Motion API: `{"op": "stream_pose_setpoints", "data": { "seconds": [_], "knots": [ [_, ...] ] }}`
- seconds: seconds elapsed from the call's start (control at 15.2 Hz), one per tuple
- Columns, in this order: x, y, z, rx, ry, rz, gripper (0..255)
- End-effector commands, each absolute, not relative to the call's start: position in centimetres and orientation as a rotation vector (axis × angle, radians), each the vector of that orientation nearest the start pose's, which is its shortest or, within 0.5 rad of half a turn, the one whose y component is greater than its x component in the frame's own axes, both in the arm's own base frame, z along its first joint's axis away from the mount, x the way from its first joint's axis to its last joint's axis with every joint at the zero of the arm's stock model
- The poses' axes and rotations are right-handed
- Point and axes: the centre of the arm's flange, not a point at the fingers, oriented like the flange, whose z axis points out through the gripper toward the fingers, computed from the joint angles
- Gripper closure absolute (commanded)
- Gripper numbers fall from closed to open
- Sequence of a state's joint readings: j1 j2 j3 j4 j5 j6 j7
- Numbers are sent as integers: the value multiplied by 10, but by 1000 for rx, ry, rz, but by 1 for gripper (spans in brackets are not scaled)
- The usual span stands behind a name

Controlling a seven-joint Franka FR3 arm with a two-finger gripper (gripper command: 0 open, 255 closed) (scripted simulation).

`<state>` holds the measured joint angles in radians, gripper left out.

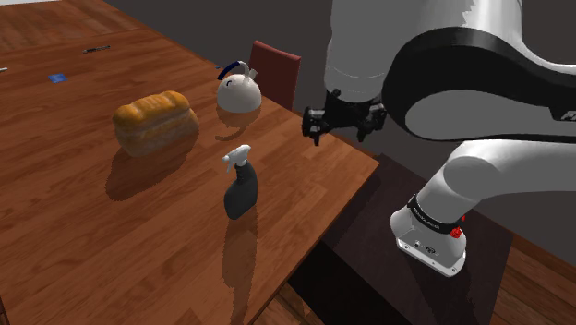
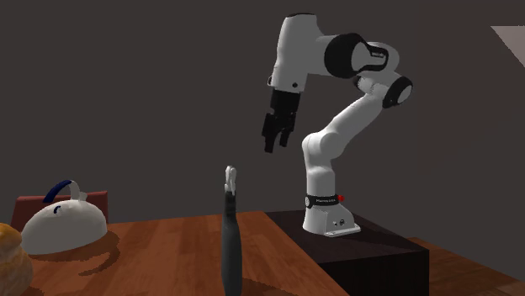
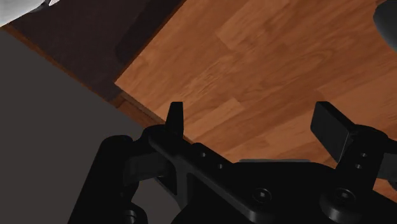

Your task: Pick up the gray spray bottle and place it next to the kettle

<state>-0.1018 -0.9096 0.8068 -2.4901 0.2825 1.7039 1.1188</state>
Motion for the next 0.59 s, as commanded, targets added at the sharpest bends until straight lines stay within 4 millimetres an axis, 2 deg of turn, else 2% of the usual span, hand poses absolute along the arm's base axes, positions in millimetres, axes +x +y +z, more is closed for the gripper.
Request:
{"op": "stream_pose_setpoints", "data": {
  "seconds": [0.0,0.26,0.53],
  "knots": [
    [239,292,459,-3128,1305,-383,0],
    [255,342,431,-3038,1537,-456,0],
    [279,389,403,-2926,1762,-527,0]
  ]
}}
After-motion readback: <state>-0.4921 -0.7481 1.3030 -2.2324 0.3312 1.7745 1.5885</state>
